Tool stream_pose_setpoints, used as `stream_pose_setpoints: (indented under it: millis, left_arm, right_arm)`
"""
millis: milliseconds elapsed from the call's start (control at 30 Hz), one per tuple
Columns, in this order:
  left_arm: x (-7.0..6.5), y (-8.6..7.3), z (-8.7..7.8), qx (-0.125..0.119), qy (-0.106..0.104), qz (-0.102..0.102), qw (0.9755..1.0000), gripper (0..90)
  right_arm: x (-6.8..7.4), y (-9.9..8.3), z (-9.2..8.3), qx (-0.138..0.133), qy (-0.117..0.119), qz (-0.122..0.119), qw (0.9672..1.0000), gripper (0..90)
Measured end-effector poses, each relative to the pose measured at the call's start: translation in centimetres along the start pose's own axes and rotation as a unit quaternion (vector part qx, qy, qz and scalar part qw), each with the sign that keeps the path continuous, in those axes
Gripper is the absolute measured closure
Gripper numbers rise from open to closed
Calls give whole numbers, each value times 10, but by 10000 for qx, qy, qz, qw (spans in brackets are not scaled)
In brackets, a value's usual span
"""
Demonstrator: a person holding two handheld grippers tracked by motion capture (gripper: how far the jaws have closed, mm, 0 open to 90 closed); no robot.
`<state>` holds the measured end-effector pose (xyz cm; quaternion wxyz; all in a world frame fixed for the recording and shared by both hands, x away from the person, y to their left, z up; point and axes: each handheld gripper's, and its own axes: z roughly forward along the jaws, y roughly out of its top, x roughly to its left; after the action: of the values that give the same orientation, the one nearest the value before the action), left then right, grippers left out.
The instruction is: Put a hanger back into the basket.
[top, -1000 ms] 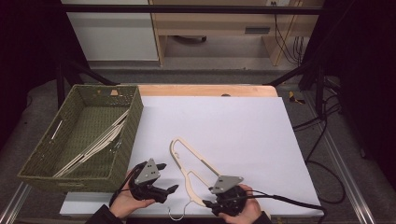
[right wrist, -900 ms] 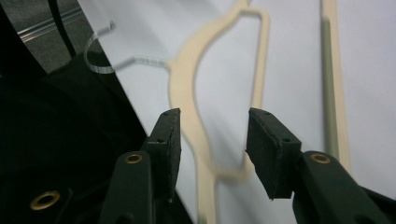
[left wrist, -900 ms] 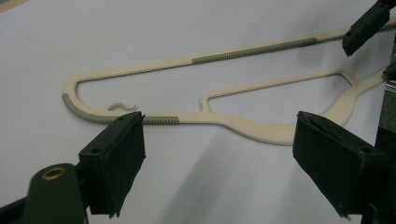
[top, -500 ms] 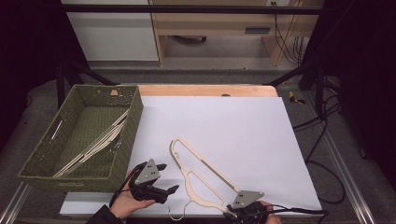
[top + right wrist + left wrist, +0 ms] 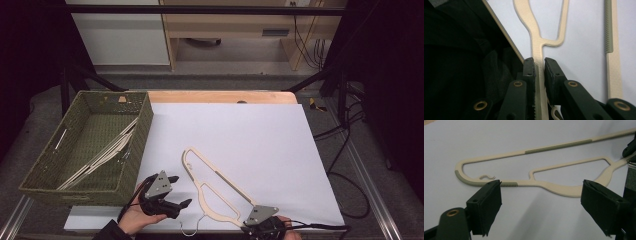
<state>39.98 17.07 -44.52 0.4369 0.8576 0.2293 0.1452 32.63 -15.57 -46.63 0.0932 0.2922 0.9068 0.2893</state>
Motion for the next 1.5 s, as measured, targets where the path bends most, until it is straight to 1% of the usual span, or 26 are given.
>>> stream_pose_setpoints:
  millis: [33, 67, 133, 200, 233, 267, 333, 367, 400, 433, 467, 500, 533, 600, 700, 833, 1000, 1067, 1133, 1167, 1300, 1333, 1367, 1433, 1467, 1500]
  left_arm:
    - [0, 0, 0, 8, 3, 24, 10000, 169]
    - [0, 1, 1, 9, 1, 48, 10000, 169]
    - [1, 2, 1, 28, -4, 125, 9999, 169]
    - [0, 3, 2, 57, 12, 250, 9997, 170]
    - [0, 4, 2, 69, 2, 306, 9995, 170]
    - [-2, 5, 3, 68, 9, 346, 9994, 171]
    - [-5, 6, 4, 92, -51, 454, 9989, 171]
    - [-6, 6, 4, 113, -57, 503, 9987, 171]
    - [-7, 6, 5, 119, -67, 501, 9986, 171]
    - [-7, 6, 5, 130, -71, 521, 9985, 171]
    - [-7, 7, 5, 123, -80, 516, 9986, 171]
    - [-8, 7, 4, 104, -93, 503, 9986, 171]
    - [-8, 7, 4, 87, -99, 509, 9986, 171]
    - [-10, 9, 3, 74, -109, 551, 9984, 171]
    - [-18, 15, 4, 91, -168, 634, 9978, 171]
    - [-32, 27, 12, 192, -314, 886, 9954, 168]
    - [-50, 44, 32, 378, -536, 1242, 9901, 176]
    - [-56, 48, 42, 514, -622, 1403, 9868, 193]
    - [-61, 50, 51, 707, -700, 1600, 9821, 214]
    - [-63, 49, 55, 750, -738, 1627, 9810, 233]
    - [-66, 47, 69, 1059, -804, 1883, 9731, 316]
    - [-67, 46, 71, 1108, -808, 1989, 9704, 329]
    - [-69, 45, 72, 1128, -802, 2035, 9692, 353]
    - [-70, 44, 74, 1194, -803, 2194, 9650, 437]
    - [-71, 44, 74, 1197, -781, 2254, 9637, 506]
    - [-70, 43, 74, 1193, -730, 2315, 9627, 506]
  right_arm:
    - [-2, 0, -1, -21, 64, -16, 10000, 798]
    - [-3, 1, -2, 1, 108, 86, 9999, 798]
    - [-6, 3, -6, -54, 242, 147, 9996, 798]
    - [-9, 5, -12, -174, 376, 156, 9990, 799]
    - [-9, 6, -14, -207, 409, 271, 9986, 799]
    - [-11, 7, -16, -240, 447, 241, 9984, 799]
    - [-15, 8, -17, -271, 414, 180, 9986, 799]
    - [-14, 9, -18, -211, 420, 277, 9985, 798]
    - [-15, 9, -16, -251, 416, 288, 9984, 799]
    - [-17, 9, -15, -228, 427, 172, 9987, 799]
    - [-16, 9, -13, -205, 440, 258, 9985, 799]
    - [-17, 9, -12, -221, 435, 140, 9987, 799]
    - [-16, 10, -12, -285, 444, 235, 9983, 799]
    - [-18, 11, -17, -362, 483, 206, 9980, 799]
    - [-21, 13, -23, -460, 527, 268, 9972, 800]
    - [-24, 17, -27, -488, 530, 260, 9971, 800]
    - [-25, 21, -31, -510, 527, 279, 9969, 800]
    - [-26, 23, -32, -532, 526, 262, 9969, 800]
    - [-27, 24, -34, -557, 527, 265, 9967, 799]
    - [-27, 24, -34, -554, 547, 234, 9967, 800]
    - [-27, 25, -35, -581, 537, 233, 9966, 799]
    - [-27, 25, -35, -600, 541, 236, 9965, 799]
    - [-27, 25, -36, -626, 545, 264, 9962, 799]
    - [-27, 25, -36, -611, 526, 260, 9964, 800]
    - [-27, 25, -36, -614, 543, 247, 9963, 799]
    - [-27, 25, -36, -614, 543, 247, 9963, 799]
